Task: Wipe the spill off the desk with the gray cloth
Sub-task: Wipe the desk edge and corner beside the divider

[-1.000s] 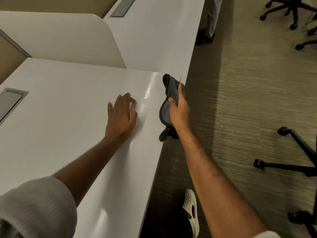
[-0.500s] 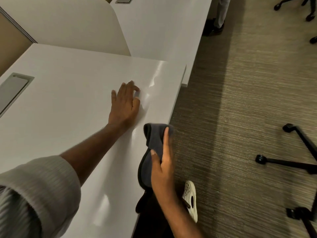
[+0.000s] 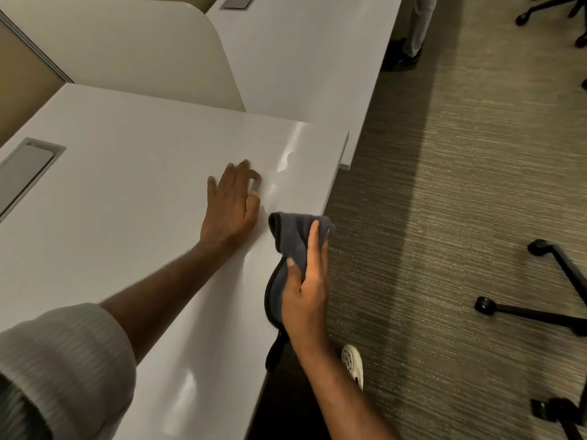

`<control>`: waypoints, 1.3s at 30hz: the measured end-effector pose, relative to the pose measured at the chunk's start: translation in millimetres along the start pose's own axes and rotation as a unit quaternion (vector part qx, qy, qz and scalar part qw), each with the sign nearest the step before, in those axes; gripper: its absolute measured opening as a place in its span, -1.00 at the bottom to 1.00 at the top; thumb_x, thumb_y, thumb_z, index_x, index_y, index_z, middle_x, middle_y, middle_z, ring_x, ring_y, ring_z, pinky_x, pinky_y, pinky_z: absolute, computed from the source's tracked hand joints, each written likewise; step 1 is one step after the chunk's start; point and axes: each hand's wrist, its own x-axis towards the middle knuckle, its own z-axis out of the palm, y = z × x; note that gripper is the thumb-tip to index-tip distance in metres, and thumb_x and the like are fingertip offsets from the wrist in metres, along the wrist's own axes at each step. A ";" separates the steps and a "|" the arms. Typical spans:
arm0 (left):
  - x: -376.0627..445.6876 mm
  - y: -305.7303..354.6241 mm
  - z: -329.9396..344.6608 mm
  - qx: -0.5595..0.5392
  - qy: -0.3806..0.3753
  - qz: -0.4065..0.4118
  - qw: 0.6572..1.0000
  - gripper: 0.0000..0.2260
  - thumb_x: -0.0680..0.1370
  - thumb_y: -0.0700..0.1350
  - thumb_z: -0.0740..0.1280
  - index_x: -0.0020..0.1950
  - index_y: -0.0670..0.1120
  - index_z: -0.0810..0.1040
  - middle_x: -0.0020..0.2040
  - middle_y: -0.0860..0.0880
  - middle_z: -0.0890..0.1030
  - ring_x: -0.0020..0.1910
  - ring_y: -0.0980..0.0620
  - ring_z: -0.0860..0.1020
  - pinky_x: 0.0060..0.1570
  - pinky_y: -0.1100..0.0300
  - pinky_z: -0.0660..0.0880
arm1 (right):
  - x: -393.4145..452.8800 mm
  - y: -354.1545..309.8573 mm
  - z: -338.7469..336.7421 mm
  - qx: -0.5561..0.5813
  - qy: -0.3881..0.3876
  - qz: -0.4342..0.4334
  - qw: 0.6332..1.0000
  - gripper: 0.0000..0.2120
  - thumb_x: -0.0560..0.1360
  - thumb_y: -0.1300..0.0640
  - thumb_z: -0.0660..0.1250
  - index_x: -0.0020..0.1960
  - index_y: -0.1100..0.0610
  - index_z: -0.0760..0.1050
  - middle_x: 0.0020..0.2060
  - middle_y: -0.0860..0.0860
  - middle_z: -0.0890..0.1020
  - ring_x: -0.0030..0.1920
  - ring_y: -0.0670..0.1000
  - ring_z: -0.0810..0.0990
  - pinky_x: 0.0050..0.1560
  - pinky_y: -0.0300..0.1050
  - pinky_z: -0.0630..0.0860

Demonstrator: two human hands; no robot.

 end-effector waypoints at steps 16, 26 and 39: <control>1.0 -0.7 0.2 0.040 -0.022 0.002 0.999 -0.46 0.58 0.04 -0.07 0.59 0.11 0.12 0.64 -0.02 0.17 0.65 -0.06 0.03 0.60 -0.20 -0.11 | 164.7 -4.6 -8.7 -0.069 0.045 -0.032 0.996 -0.37 0.63 0.38 0.24 0.63 0.15 0.14 0.62 0.13 0.18 0.63 0.07 0.09 0.56 -0.22 0.12; 3.3 -4.1 1.3 0.121 -0.084 0.008 0.989 -0.42 0.61 0.09 -0.12 0.66 0.15 -0.10 0.68 -0.02 -0.11 0.66 -0.07 -0.20 0.58 -0.21 -0.23 | 219.9 -15.8 -17.0 -0.113 0.013 0.015 0.993 -0.38 0.63 0.34 0.25 0.63 0.10 0.15 0.60 0.19 0.21 0.60 0.16 0.18 0.45 -0.26 0.15; 11.4 3.7 -16.8 0.100 -0.143 -0.036 0.984 -0.27 0.51 0.22 -0.21 0.64 -0.04 -0.26 0.64 0.02 -0.28 0.64 -0.02 -0.27 0.55 -0.11 -0.36 | 264.7 -49.7 -61.0 -0.219 -0.142 0.025 0.965 -0.51 0.66 0.33 0.12 0.56 0.06 0.28 0.45 0.15 0.48 0.42 0.20 0.46 0.29 -0.09 0.39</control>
